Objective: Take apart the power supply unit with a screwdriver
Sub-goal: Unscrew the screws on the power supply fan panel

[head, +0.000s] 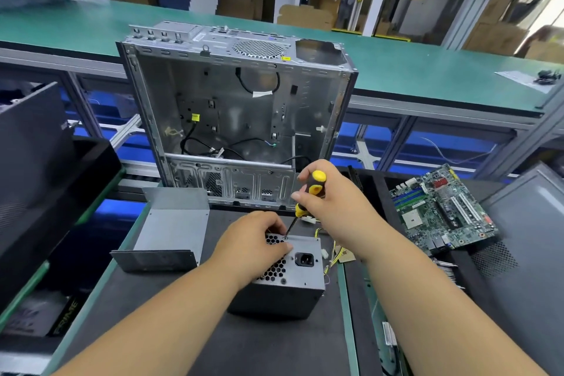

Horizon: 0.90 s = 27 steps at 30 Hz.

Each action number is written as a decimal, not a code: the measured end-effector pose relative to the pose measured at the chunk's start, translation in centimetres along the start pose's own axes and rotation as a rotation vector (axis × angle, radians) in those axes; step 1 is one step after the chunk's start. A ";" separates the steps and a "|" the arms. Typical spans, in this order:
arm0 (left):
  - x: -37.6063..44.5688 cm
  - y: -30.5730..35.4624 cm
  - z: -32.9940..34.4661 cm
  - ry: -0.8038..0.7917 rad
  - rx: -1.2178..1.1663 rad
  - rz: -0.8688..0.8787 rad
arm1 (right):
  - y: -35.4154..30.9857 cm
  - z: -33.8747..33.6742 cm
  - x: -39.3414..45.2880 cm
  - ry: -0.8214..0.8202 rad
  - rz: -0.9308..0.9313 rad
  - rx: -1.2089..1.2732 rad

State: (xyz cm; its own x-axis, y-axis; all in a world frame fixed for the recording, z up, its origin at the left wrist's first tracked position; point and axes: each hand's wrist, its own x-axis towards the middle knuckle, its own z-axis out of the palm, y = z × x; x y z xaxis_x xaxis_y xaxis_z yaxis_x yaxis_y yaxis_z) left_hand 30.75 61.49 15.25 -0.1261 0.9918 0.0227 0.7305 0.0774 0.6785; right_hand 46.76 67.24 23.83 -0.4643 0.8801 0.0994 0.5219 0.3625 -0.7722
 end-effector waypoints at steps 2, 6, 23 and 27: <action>0.0 0.0 0.1 0.000 0.003 -0.003 | -0.2 0.0 0.1 -0.018 -0.014 0.012; 0.3 0.3 0.1 0.004 0.003 -0.038 | -0.1 0.1 0.3 0.010 -0.092 0.055; 0.2 0.4 0.7 -0.021 0.208 -0.005 | 0.5 2.9 1.4 0.012 0.015 0.937; 0.3 0.3 0.7 -0.012 0.184 -0.015 | 0.3 2.8 1.5 0.027 0.037 0.956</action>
State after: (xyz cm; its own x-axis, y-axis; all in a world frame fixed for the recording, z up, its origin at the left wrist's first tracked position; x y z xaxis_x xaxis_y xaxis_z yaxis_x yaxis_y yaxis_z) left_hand 31.37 61.92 14.92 -0.1309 0.9914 0.0038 0.8389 0.1088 0.5333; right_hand 44.24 67.80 21.97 -0.4364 0.8971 0.0697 -0.2744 -0.0589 -0.9598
